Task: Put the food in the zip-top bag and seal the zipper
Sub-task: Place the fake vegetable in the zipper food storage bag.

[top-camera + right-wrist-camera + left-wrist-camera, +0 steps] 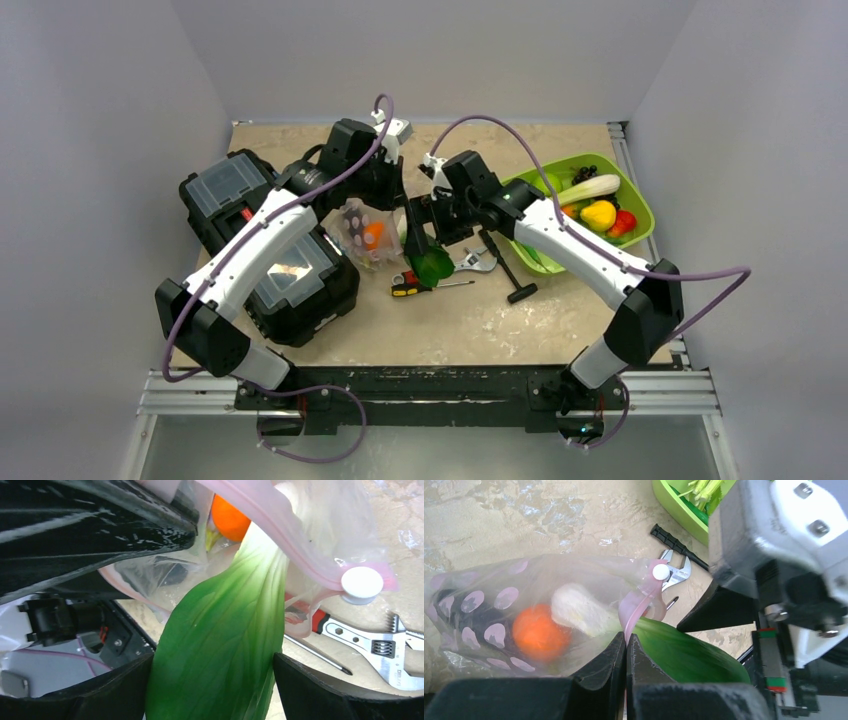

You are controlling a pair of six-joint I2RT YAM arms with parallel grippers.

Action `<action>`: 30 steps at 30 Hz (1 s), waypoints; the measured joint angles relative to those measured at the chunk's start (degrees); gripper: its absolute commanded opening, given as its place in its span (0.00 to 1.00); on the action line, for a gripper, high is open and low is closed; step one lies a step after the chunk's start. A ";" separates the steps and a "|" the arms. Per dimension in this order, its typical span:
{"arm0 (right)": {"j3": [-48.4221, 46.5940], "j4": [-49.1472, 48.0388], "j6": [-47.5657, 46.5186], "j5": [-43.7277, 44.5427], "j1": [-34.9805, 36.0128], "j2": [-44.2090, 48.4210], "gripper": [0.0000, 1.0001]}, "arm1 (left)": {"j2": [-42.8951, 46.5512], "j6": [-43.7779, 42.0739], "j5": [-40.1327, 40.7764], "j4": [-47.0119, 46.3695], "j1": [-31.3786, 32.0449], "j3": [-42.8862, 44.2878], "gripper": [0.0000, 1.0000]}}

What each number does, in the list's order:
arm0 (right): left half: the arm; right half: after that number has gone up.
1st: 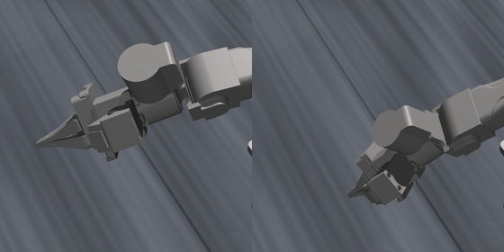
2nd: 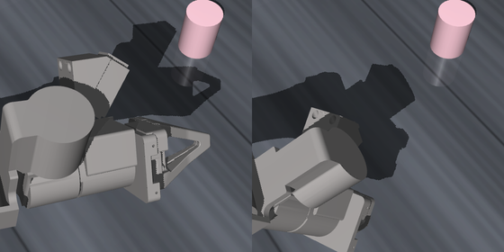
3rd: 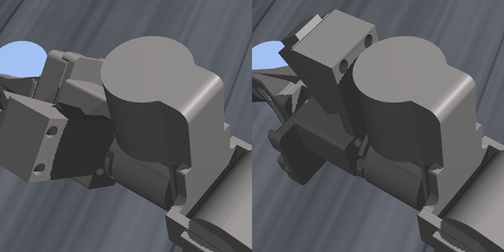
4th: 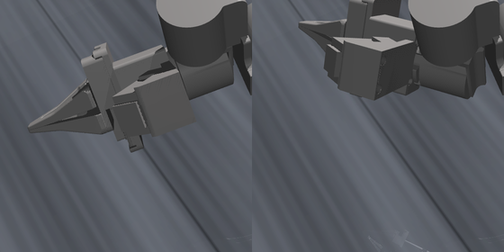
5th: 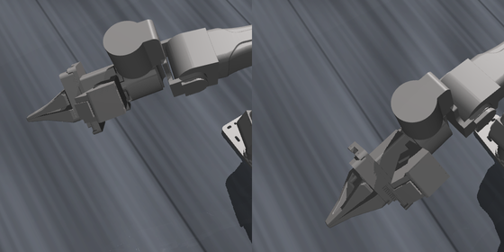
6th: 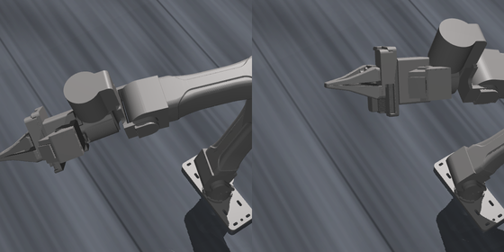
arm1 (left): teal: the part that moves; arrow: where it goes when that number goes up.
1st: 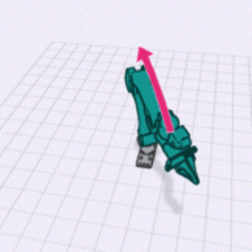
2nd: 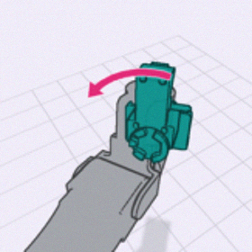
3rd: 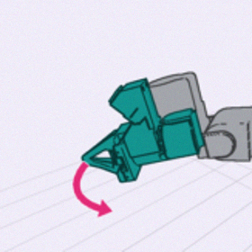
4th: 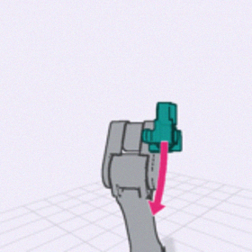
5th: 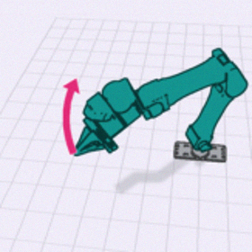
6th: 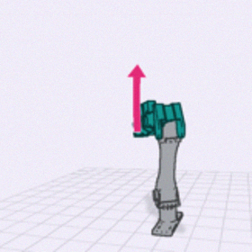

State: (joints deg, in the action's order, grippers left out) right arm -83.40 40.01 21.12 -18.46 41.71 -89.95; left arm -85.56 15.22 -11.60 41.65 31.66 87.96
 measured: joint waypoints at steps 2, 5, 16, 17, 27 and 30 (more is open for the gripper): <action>0.00 0.04 -0.37 2.38 0.81 -0.55 0.78 | -0.04 0.00 0.00 0.00 0.00 0.00 0.00; 0.52 -0.46 -0.96 5.86 2.40 -1.29 0.50 | -0.07 -0.02 0.02 0.07 0.00 0.00 0.00; 13.77 -15.80 -4.42 11.76 4.24 5.70 0.00 | -0.26 -0.79 0.00 0.46 0.00 0.00 0.00; 14.58 -17.59 -4.52 12.00 4.26 6.95 0.00 | -0.26 -0.85 0.00 0.44 0.00 0.00 0.00; 17.09 -29.38 -4.94 13.33 4.28 12.68 0.00 | -0.20 -1.11 -0.59 -2.16 -0.13 0.02 0.00; 18.23 -33.51 -5.38 11.89 4.28 10.60 0.00 | -0.13 -1.31 -0.79 -2.12 -0.28 0.02 0.00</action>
State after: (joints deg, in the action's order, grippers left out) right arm -65.17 6.50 15.75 -6.57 46.00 -79.35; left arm -85.69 13.91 -12.38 39.53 31.38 87.99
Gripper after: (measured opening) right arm 0.054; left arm 0.006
